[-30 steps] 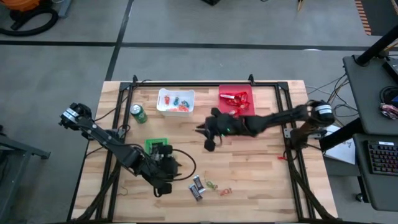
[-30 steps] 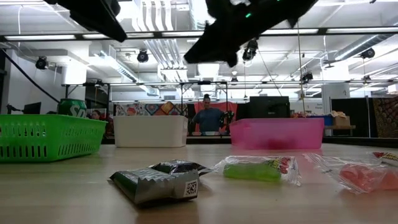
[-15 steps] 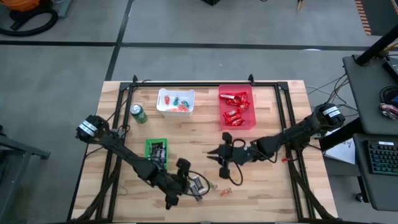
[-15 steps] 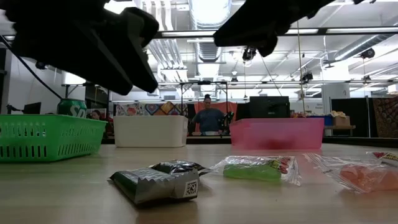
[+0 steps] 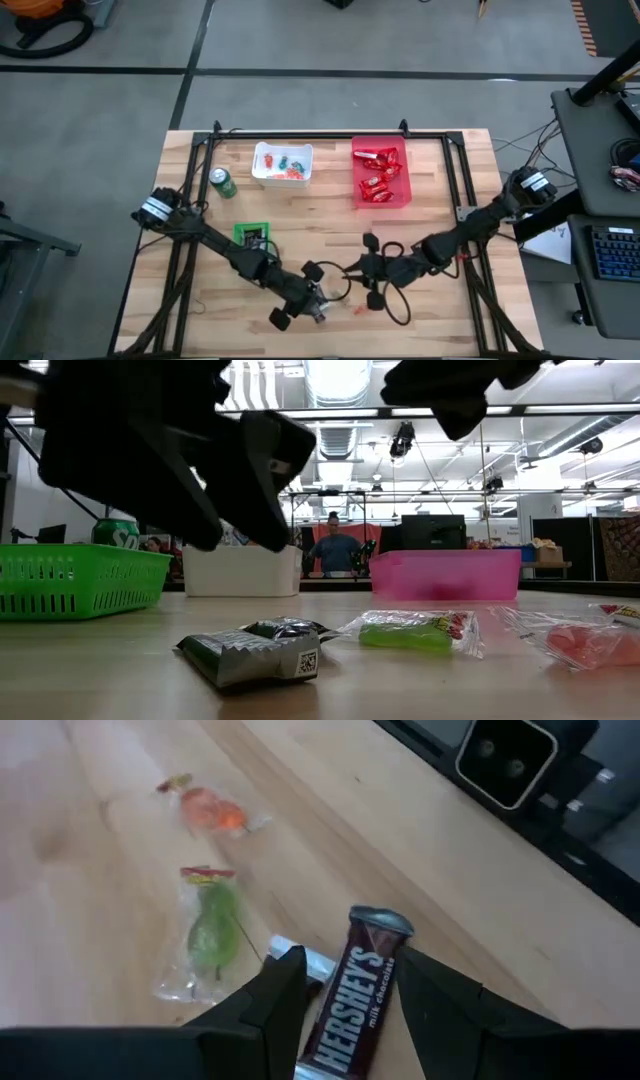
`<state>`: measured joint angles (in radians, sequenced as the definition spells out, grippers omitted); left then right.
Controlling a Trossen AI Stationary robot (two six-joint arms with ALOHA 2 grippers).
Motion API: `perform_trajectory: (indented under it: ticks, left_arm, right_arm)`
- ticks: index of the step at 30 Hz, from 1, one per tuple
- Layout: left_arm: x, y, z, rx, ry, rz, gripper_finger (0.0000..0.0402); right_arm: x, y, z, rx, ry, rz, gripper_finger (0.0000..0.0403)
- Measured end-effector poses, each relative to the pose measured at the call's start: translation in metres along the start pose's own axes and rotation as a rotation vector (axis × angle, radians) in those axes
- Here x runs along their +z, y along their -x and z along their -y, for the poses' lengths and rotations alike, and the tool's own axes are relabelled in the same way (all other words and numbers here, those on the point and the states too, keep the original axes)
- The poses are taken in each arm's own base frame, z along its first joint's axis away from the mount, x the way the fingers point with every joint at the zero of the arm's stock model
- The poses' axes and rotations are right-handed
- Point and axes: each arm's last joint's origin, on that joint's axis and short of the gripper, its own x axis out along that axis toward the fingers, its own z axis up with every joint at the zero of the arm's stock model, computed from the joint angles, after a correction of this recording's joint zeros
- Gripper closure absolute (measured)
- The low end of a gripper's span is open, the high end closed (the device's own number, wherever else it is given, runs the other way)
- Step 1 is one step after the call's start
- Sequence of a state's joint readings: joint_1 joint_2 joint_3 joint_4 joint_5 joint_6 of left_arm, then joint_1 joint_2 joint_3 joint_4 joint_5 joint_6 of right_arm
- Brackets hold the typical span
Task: Organize candy in baskets
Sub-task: Put the brown chocolate into the green basket
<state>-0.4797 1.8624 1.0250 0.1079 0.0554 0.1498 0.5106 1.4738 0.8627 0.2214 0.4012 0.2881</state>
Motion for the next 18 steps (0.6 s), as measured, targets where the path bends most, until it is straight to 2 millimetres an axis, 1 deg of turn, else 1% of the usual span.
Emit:
perform_trajectory:
  ticks: [4, 8, 13, 16, 18]
  left_arm:
    - [-0.01, -0.001, -0.007, -0.023, 0.012, -0.005, 0.0261]
    - [-0.015, -0.001, -0.013, -0.011, 0.022, -0.016, 0.0261]
    - [-0.015, -0.001, -0.015, -0.007, -0.025, -0.009, 0.0261]
    - [-0.02, -0.001, -0.015, -0.007, -0.05, -0.014, 0.0261]
    - [-0.025, -0.002, -0.017, 0.003, -0.059, 0.014, 0.0261]
  right_arm:
    - [-0.001, 0.001, -0.003, 0.011, 0.004, 0.003, 0.0344]
    - [0.0, 0.002, -0.004, 0.014, 0.001, 0.009, 0.0344]
    - [0.001, 0.001, -0.004, 0.015, 0.005, 0.02, 0.0344]
    - [0.001, 0.001, -0.004, 0.015, 0.005, 0.02, 0.0344]
    - [0.001, 0.001, -0.004, 0.014, 0.003, 0.024, 0.0344]
